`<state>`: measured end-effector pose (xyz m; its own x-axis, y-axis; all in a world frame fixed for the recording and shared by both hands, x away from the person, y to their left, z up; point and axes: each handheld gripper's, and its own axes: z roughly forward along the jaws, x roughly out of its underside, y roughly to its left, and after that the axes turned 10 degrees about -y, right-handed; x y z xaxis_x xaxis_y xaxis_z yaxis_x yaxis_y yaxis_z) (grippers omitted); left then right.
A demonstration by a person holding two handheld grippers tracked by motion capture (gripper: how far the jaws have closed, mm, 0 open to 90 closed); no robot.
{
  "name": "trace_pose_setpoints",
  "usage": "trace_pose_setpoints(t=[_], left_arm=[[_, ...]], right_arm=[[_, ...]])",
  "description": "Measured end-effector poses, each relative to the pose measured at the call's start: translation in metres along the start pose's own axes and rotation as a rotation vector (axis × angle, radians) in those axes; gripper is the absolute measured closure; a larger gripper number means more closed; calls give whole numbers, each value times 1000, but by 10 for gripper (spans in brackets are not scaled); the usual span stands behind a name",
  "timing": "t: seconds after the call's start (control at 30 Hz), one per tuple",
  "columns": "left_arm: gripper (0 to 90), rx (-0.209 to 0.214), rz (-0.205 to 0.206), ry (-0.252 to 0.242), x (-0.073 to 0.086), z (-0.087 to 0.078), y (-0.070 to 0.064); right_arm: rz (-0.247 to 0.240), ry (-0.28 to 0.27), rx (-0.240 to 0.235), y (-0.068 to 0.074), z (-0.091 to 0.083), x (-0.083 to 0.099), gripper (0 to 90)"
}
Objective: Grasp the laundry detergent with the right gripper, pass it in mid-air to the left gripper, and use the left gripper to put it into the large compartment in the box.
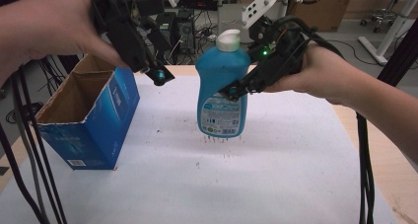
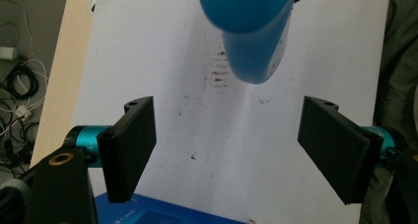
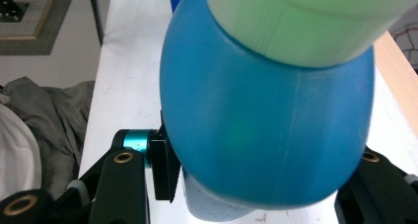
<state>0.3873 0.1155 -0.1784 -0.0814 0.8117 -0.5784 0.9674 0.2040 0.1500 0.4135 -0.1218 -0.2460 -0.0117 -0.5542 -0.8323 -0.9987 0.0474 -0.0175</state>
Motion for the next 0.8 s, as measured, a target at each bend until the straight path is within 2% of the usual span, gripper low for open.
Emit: trace_pose_setpoints(t=[0.1, 0.23, 0.33, 0.37, 0.5, 0.7, 0.73, 0.8], left_arm=[[227, 18, 18, -3, -6, -1, 0], [227, 70, 29, -40, -15, 0, -1], [227, 73, 29, -42, -19, 2, -2], [227, 74, 42, -29, -21, 2, -1], [227, 87, 47, -16, -26, 6, -1], [227, 106, 51, -18, -31, 9, 0], [227, 106, 34, -28, -32, 10, -1], [227, 114, 43, -19, -33, 11, 0]], right_arm=[[-10, -5, -15, 0, 3, -4, 453], [-29, -6, -37, 0, 8, -10, 453], [-44, 0, -49, 1, 13, -14, 453], [-44, 0, -49, 1, 13, -14, 453], [-61, 5, -62, 3, 18, -19, 453], [-83, 9, -71, 5, 23, -24, 453], [-84, 10, -73, 5, 24, -25, 453], [-87, 12, -77, 6, 25, -26, 453]])
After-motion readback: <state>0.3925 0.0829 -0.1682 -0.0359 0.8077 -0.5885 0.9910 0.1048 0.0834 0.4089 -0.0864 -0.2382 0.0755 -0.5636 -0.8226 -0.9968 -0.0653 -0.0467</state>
